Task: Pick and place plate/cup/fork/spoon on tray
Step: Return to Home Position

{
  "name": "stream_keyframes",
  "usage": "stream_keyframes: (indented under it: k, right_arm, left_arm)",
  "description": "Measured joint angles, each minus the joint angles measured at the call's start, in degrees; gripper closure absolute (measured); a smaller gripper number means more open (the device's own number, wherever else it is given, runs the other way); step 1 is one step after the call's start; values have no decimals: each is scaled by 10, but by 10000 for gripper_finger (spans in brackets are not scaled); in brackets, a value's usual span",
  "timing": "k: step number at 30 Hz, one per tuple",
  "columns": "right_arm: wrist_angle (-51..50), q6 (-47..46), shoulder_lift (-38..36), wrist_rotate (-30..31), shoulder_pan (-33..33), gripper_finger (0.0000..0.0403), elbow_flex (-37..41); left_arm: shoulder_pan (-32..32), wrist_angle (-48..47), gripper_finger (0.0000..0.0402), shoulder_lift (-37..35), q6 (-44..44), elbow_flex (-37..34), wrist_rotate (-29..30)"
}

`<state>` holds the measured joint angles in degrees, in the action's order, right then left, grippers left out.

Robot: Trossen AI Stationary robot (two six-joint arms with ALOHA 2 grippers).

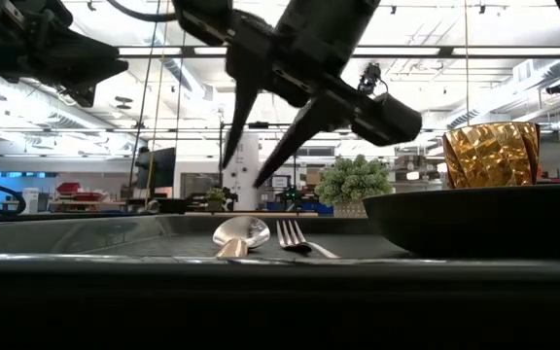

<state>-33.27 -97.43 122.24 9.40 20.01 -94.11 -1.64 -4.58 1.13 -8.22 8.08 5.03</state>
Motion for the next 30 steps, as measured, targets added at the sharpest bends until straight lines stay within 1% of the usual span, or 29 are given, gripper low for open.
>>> stream_keyframes:
  k: [2,5,9,12,15,19,22,24,27,30]
  right_arm:
    - [-25,44,-6,24,-4,285,-3]
    - [-44,127,-28,53,-17,289,-3]
    - [-53,228,-70,119,-37,306,-3]
    - [-95,275,-102,144,-52,321,-3]
    - [-134,309,-144,191,-59,335,-3]
    - [-135,366,-204,244,-63,351,28]
    - [-103,407,-260,260,-68,360,81]
    - [-66,424,-303,258,-78,366,136]
    - [9,435,-373,225,-106,377,247]
    - [124,464,-443,183,-138,393,360]
  left_arm:
    - [0,5,267,0,3,0,-15]
    - [0,5,267,0,1,4,-14]
    - [-1,15,267,0,-11,11,-13]
    - [-1,14,267,0,-33,13,-16]
    - [-1,13,267,0,-49,13,-26]
    - [-1,6,267,0,-84,13,-28]
    - [-1,2,267,0,-101,13,-28]
    - [-1,2,267,0,-117,13,-28]
    - [-1,2,267,0,-122,13,-29]
    - [-1,3,267,0,-122,13,-28]
